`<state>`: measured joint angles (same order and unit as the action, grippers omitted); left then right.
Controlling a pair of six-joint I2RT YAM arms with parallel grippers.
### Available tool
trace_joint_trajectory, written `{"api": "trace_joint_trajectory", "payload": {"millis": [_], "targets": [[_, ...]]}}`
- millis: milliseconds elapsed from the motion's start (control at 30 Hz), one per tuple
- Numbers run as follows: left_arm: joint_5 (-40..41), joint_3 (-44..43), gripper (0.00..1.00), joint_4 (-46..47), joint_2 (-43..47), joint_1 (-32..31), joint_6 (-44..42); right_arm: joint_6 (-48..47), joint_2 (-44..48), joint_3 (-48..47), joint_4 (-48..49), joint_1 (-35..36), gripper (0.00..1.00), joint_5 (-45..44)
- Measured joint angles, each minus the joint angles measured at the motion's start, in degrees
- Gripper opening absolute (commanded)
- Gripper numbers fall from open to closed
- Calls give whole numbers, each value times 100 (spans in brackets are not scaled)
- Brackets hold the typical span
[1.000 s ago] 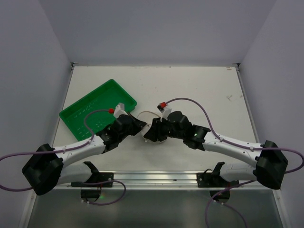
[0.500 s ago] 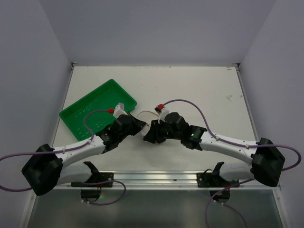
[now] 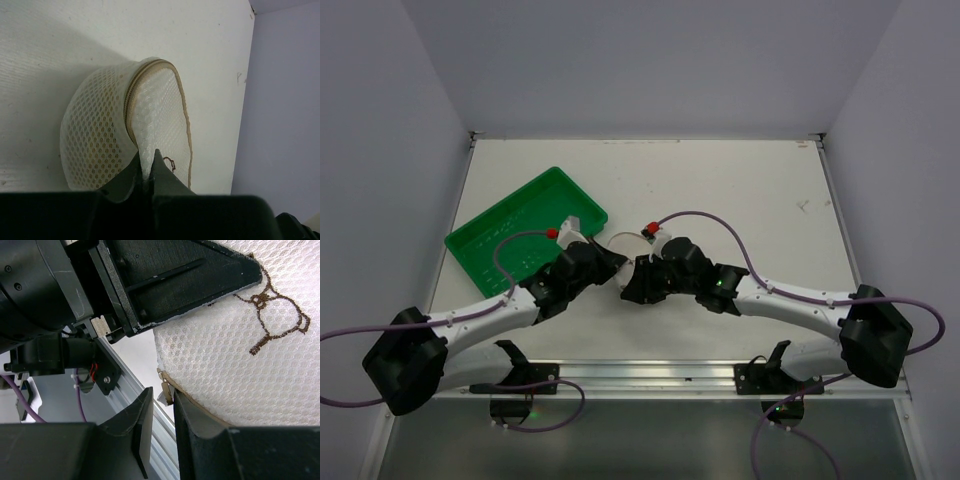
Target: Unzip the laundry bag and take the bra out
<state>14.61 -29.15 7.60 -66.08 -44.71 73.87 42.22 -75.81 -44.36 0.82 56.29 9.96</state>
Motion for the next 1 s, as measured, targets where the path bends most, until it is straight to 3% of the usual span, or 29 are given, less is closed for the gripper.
{"api": "trace_joint_trajectory", "payload": {"millis": [100,233,267,433,633,900,1000], "targets": [[0,4,0,2,17,-7,0,-13,0,-2,0,2,22,-20],[2,66,0,4,83,-7,0,-50,2,-4,-13,2,1,-81],[4,83,0,2,103,-7,0,-85,2,-11,-24,9,0,-105],[9,92,0,-46,201,-22,-127,-310,245,20,-186,44,0,-275],[-162,92,0,-308,570,168,-560,-785,1633,621,-761,-85,0,-695],[-1600,205,1,-173,695,765,-1526,-975,2500,1012,-1362,-994,0,-664],[-2022,-107,11,-256,236,885,-2225,-1106,2457,1012,-1416,-1032,0,-415]]}}
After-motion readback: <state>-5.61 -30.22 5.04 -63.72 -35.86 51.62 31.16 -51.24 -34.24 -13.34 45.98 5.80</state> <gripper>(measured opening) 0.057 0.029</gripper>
